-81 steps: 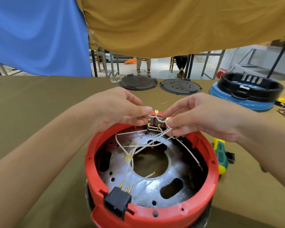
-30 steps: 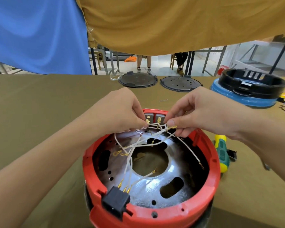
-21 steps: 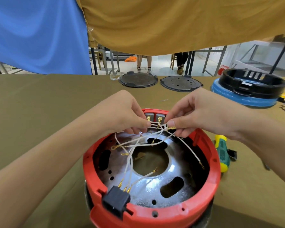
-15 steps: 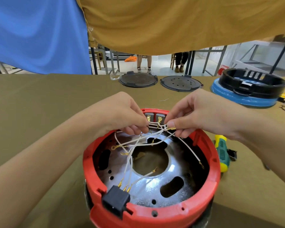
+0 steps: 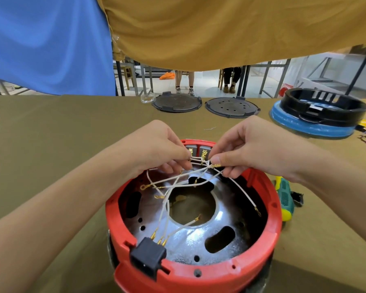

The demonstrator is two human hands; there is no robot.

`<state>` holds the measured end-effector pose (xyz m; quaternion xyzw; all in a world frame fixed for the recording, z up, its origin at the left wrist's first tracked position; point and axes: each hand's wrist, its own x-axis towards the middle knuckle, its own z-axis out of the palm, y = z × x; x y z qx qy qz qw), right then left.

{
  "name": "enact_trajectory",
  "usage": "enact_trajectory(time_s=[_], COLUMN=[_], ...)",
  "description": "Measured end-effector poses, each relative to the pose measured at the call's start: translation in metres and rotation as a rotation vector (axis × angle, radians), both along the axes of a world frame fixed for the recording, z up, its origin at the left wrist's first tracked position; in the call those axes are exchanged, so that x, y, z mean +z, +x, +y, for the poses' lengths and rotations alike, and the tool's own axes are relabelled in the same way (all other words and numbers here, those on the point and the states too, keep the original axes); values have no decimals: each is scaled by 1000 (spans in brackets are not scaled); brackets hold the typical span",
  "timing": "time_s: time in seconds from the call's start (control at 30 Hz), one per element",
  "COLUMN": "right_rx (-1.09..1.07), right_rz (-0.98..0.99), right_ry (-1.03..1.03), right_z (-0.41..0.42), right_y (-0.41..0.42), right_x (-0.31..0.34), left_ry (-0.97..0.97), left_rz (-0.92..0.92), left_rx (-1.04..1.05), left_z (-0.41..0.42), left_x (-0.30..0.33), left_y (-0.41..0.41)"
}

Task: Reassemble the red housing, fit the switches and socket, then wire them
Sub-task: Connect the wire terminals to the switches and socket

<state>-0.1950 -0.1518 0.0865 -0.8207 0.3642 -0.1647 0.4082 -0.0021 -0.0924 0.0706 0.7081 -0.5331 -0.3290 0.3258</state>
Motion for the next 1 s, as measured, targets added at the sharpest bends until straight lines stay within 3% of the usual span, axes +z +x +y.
enact_trajectory(time_s=[0.1,0.23,0.3,0.47,0.6,1.0], right_rx=[-4,-5,-4,-5,-3,5], right_rz=[-6,-13,-14,-21,-24,-35], right_ry=[-24,-29,-29,-17,-17,-59], right_z=[0,-1,-1,-1,-2,-6], right_y=[1,2,2,2,2,2], right_x=[-2,-3,-3,-3,-4,-8], left_ry=[-20,-172,-257,-264,-281,-606], left_rz=[-140,-625,-743,-704,-772,-965], left_rx=[-25,-33,-63,-241,-356,-385], left_z=[2,2,1,-2,-1,-2], left_x=[2,4,3,4,6,-4], left_y=[1,4,5,13,17,14])
